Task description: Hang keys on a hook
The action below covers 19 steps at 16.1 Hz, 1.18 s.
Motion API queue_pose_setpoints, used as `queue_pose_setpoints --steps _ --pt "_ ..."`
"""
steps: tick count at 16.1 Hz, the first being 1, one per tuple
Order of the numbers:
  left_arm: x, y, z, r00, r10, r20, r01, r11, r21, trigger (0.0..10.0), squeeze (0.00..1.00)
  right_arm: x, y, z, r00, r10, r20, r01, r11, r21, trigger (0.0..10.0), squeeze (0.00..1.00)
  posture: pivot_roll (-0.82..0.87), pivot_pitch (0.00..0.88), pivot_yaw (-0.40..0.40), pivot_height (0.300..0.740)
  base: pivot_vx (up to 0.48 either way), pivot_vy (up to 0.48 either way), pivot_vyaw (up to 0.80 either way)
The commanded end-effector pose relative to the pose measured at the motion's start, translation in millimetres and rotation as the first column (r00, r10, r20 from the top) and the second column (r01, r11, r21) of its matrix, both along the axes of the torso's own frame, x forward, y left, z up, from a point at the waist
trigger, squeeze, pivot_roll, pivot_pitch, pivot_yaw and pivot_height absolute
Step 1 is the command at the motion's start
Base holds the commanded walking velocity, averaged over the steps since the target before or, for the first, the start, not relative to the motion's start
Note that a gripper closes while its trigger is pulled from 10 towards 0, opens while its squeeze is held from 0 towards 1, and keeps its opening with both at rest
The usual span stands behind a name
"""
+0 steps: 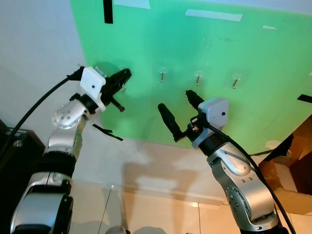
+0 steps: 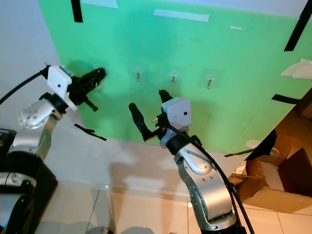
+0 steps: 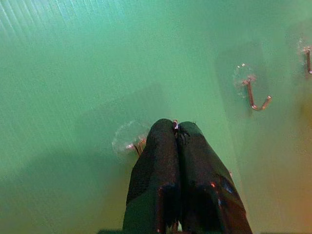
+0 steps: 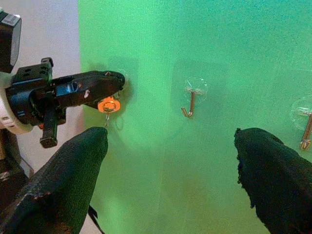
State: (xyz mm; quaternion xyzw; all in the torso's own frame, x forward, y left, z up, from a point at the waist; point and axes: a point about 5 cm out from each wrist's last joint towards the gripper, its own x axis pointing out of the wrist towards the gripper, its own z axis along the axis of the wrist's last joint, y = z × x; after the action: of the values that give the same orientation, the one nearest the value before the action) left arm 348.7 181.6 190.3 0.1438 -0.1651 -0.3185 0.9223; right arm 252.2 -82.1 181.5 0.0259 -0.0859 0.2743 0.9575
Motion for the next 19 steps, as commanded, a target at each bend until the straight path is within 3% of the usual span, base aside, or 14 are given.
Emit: queue_pose_setpoints --steps 1,13,19 --pt "-2.2 -0.6 2 1.000 -0.017 0.003 0.017 1.000 0.006 10.0 0.00 -1.6 1.5 1 1.000 0.011 0.011 -0.011 1.000 0.000 10.0 0.00 -0.03 0.000 -0.022 0.740 0.000 0.000 0.00" --pt "-12.8 -5.0 -21 0.999 -0.007 -0.049 0.009 0.999 0.049 10.0 0.00 -0.1 2.6 0 1.000 0.020 0.012 -0.020 1.000 -0.010 10.0 0.00 -0.02 0.000 -0.026 0.740 0.000 0.000 0.00" --pt "-16.7 -0.3 -40 0.995 0.029 -0.097 -0.010 0.983 0.184 10.0 0.00 0.9 2.0 -1 1.000 0.021 0.012 -0.021 1.000 -0.021 10.0 0.00 -0.02 0.000 -0.030 0.740 0.000 0.000 0.00"
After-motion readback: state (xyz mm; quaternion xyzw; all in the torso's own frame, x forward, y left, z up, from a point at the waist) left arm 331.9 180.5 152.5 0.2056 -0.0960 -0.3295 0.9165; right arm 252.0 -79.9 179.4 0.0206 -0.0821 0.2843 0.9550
